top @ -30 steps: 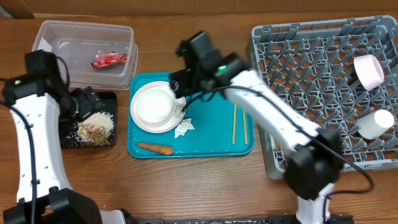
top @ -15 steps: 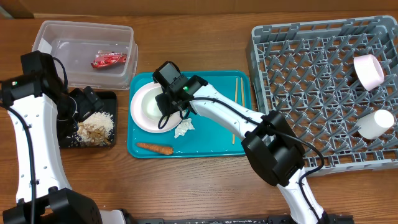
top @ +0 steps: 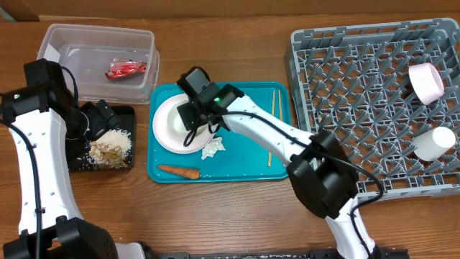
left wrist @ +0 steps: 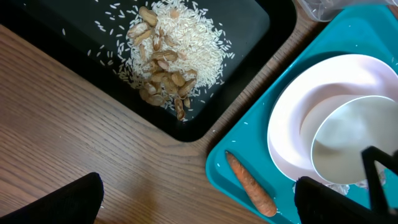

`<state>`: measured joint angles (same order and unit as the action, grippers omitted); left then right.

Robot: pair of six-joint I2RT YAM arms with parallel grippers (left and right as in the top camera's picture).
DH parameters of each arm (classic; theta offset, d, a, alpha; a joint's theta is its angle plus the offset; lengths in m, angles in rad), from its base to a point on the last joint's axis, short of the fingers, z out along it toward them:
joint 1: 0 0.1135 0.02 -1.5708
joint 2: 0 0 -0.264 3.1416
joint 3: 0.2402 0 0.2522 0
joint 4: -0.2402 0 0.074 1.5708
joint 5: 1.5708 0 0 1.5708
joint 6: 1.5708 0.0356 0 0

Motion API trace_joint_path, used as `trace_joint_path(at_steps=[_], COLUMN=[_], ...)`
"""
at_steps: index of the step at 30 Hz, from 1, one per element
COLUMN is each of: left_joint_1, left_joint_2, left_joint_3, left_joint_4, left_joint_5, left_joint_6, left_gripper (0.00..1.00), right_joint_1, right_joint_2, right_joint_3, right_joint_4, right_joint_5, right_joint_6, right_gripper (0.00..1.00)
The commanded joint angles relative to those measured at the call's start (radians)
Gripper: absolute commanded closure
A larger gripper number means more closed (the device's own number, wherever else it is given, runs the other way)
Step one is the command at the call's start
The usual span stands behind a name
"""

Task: Sort waste into correct bins and load items into the dishwasher
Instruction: 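Reach the right gripper to the white bowl on the pink plate, then lift the white bowl with the right gripper toward the dish rack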

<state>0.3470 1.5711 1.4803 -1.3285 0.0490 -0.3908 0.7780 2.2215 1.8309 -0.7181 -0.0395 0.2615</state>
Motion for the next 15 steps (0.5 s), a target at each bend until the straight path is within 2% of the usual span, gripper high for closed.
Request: trace_joint_path(at_steps=[1,8,12,15], left_joint_1=[-0.001,-0.001,-0.001,-0.001], left_joint_2=[-0.006,-0.006,-0.006,-0.006], left_joint_3=[0.014,0.014,0.014,0.014], left_joint_4=[0.002,0.002,0.004,0.004], left_joint_5=[0.006,0.007,0.007,0.007], left_joint_6=[-0.013,-0.013,-0.014,-0.014], left_gripper=[0.00,0.00,0.00,0.00], right_joint_1=[-0.012,-0.032,-0.042,-0.042], right_joint_2=[-0.054,-0.053,-0.034,0.000], right_joint_3=[0.034,0.034,0.014,0.002], right_joint_4=[-0.009,-0.013,-0.017,-0.017], right_joint_5=[0.012,0.170,0.155,0.103], right_joint_6=[-0.008,-0.023,-0.022,-0.022], right_gripper=[0.39,0.39,0.41,0.46])
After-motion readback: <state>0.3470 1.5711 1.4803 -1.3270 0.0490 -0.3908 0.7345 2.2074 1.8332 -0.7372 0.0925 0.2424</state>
